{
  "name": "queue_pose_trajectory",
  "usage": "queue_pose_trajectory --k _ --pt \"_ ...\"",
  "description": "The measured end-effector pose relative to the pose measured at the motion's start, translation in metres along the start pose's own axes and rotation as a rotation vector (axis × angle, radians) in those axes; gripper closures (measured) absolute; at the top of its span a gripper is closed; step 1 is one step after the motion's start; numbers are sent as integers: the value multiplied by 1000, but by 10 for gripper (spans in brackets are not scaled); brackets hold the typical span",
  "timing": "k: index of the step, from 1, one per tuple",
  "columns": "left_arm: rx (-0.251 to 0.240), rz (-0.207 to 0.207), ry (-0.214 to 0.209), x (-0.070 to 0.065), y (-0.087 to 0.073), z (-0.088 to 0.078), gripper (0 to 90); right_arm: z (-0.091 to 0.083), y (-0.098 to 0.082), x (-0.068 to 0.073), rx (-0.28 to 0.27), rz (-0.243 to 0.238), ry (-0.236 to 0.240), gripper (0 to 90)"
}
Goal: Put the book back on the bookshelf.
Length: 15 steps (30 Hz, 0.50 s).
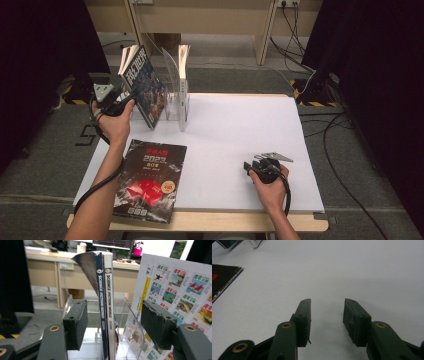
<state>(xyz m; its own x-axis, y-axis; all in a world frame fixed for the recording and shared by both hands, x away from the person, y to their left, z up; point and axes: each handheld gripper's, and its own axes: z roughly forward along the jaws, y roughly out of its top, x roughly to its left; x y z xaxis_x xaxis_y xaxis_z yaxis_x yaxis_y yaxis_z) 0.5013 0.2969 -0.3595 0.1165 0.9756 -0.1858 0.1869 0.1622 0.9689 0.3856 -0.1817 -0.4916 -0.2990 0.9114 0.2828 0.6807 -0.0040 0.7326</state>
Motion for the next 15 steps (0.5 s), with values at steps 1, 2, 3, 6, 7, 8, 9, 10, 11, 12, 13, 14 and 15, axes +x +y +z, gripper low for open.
queue_pose_trajectory --k 1,2,3,6,7,8,9,10,11,12,13,14,15 --pt "8 -14 -1 2 2 4 379 0 0 0 0 0 0 582" --pt "15 -35 0 5 4 10 382 0 0 0 0 -2 1 582" --pt "25 -50 -6 7 6 14 394 0 0 0 0 8 0 582" --pt "64 -55 -14 8 10 26 414 0 0 -2 4 5 -1 580" --pt "73 -53 -16 8 11 30 433 0 0 -2 4 8 0 580" --pt "84 -64 -19 8 11 34 450 0 0 -2 6 10 0 581" --pt "91 -64 -10 7 11 37 469 0 0 -2 10 19 0 580" --pt "96 -57 -5 7 11 39 490 0 0 -3 8 12 0 580" --pt "104 -54 -5 6 11 43 528 0 0 -3 7 10 0 580" --pt "111 -52 2 5 11 44 567 0 0 -3 7 13 0 580" --pt "121 -46 6 4 11 47 604 0 0 -4 7 6 1 580" --pt "133 -50 6 4 10 49 660 0 0 -4 9 10 1 581" --pt "147 -49 15 3 11 51 698 0 0 -4 11 14 2 580"
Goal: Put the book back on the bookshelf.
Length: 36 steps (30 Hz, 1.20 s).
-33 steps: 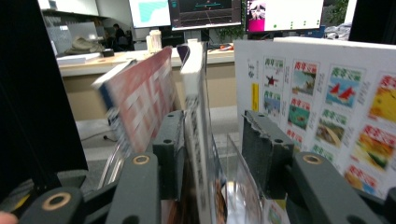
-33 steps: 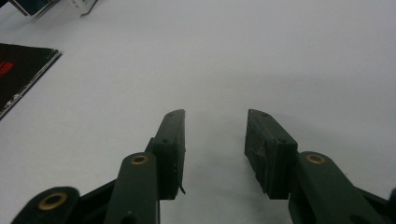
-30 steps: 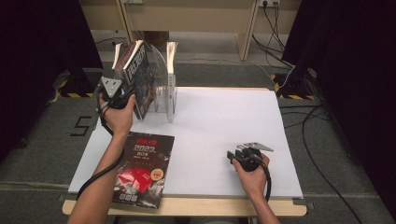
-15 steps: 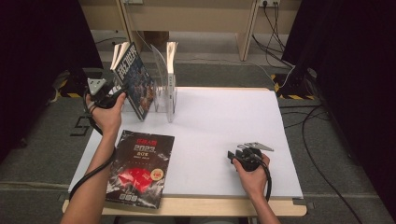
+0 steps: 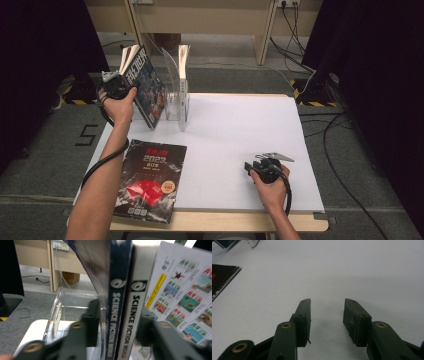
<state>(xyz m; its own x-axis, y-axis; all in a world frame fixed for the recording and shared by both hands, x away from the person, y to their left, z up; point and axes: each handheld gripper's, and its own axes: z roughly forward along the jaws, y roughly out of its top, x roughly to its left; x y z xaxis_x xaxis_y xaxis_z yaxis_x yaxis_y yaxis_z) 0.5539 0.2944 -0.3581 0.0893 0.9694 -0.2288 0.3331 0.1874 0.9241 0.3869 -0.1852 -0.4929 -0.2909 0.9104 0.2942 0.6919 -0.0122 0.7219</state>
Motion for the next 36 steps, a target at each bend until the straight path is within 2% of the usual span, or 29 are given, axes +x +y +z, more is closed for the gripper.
queue_pose_trajectory --k 1,3,5,8,9,13,19,22,23,25,27,29,32,33,36 --pt "9 -1 -2 0 1 1 733 0 0 0 -1 2 0 580" --pt "30 27 11 -2 5 2 751 0 0 -1 1 1 -2 580" --pt "31 54 16 -5 7 3 758 0 0 -1 1 11 2 580" --pt "9 121 29 -10 5 3 760 -1 0 -2 3 5 1 580" --pt "-5 154 41 -13 4 2 761 -1 0 -1 2 19 2 581" --pt "-65 276 88 -28 0 -2 762 -1 0 -3 -4 10 -1 581" --pt "-112 358 89 -38 -15 -3 756 -1 0 -2 -3 12 0 581" --pt "-142 296 73 -34 -22 -6 753 -1 0 -2 -4 2 2 581" --pt "-153 295 70 -32 -24 -8 750 -1 0 -2 -6 1 1 581" --pt "-165 255 65 -27 -27 -11 752 -2 -1 -1 -3 13 1 581" --pt "-171 246 73 -24 -29 -14 752 -2 -1 -1 0 14 1 581" --pt "-168 243 78 -20 -28 -16 748 -1 0 -1 0 16 1 581" --pt "-143 226 62 -17 -24 -15 735 0 0 -1 0 8 1 581" --pt "-135 220 49 -17 -22 -12 713 0 0 0 0 24 2 581" --pt "-119 192 41 -17 -18 -7 669 0 0 -1 0 18 2 581"
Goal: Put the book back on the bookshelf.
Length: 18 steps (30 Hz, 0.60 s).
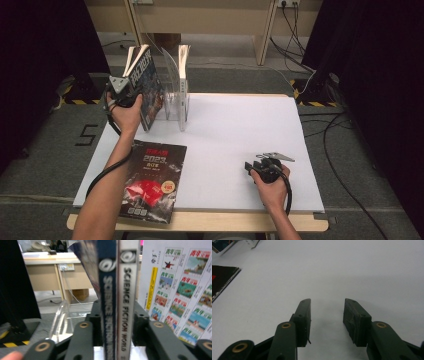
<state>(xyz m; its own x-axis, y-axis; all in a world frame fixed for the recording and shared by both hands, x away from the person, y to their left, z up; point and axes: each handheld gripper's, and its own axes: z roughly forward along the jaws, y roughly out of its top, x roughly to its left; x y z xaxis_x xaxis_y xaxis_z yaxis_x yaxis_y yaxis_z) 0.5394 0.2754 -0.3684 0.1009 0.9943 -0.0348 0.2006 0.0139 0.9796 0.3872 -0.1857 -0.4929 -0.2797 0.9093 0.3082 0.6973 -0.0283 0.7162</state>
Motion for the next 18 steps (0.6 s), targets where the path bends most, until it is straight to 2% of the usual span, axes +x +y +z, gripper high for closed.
queue_pose_trajectory --k 2,5,7,11,15,18 --pt "13 -68 -19 2 3 5 658 0 0 -1 -1 -6 0 581" --pt "51 -106 -21 4 8 10 633 -1 0 -2 0 1 2 581" --pt "88 -113 -18 6 12 14 629 -1 0 -3 -3 -1 3 581" --pt "113 -124 -16 7 16 20 620 -2 0 -4 -3 0 -2 581" --pt "153 -119 -6 10 21 23 707 -2 1 -5 -1 14 0 581" --pt "172 -113 -4 10 22 23 743 -2 1 -5 -3 0 -1 581"
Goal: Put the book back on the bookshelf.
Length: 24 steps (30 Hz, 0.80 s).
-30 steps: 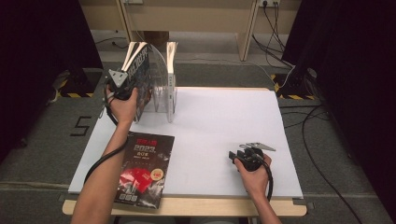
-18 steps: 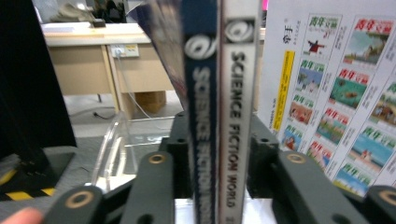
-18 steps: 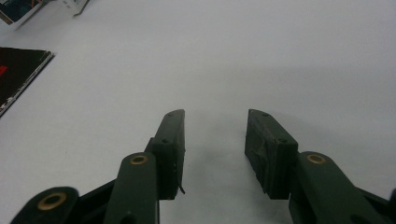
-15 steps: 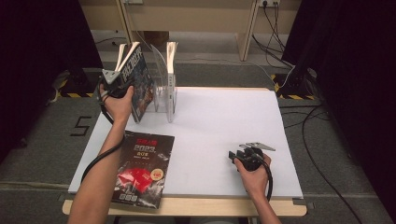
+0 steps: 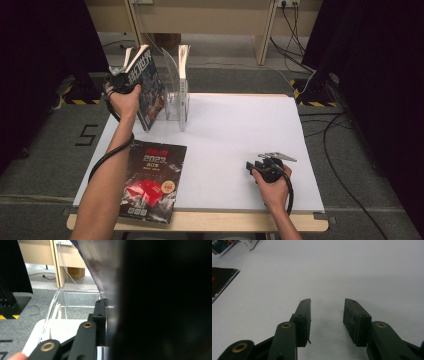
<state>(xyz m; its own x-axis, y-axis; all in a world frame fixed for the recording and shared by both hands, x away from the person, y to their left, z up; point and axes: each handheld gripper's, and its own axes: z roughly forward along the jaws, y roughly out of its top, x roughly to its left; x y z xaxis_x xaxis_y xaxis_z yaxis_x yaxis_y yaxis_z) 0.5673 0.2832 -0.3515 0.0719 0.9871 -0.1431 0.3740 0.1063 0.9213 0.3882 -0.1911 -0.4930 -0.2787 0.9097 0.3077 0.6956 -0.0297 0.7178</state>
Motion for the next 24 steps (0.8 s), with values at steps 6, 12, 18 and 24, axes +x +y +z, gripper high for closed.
queue_pose_trajectory --k 6,12,18,24 --pt "8 51 -17 -5 2 0 760 0 0 0 1 1 1 581" --pt "-72 58 -44 -9 0 -2 764 0 0 0 0 5 4 582" --pt "-162 101 -16 -17 0 2 764 0 0 0 0 7 5 582" --pt "-192 44 27 -7 -18 10 763 -2 1 -2 -9 8 4 584"
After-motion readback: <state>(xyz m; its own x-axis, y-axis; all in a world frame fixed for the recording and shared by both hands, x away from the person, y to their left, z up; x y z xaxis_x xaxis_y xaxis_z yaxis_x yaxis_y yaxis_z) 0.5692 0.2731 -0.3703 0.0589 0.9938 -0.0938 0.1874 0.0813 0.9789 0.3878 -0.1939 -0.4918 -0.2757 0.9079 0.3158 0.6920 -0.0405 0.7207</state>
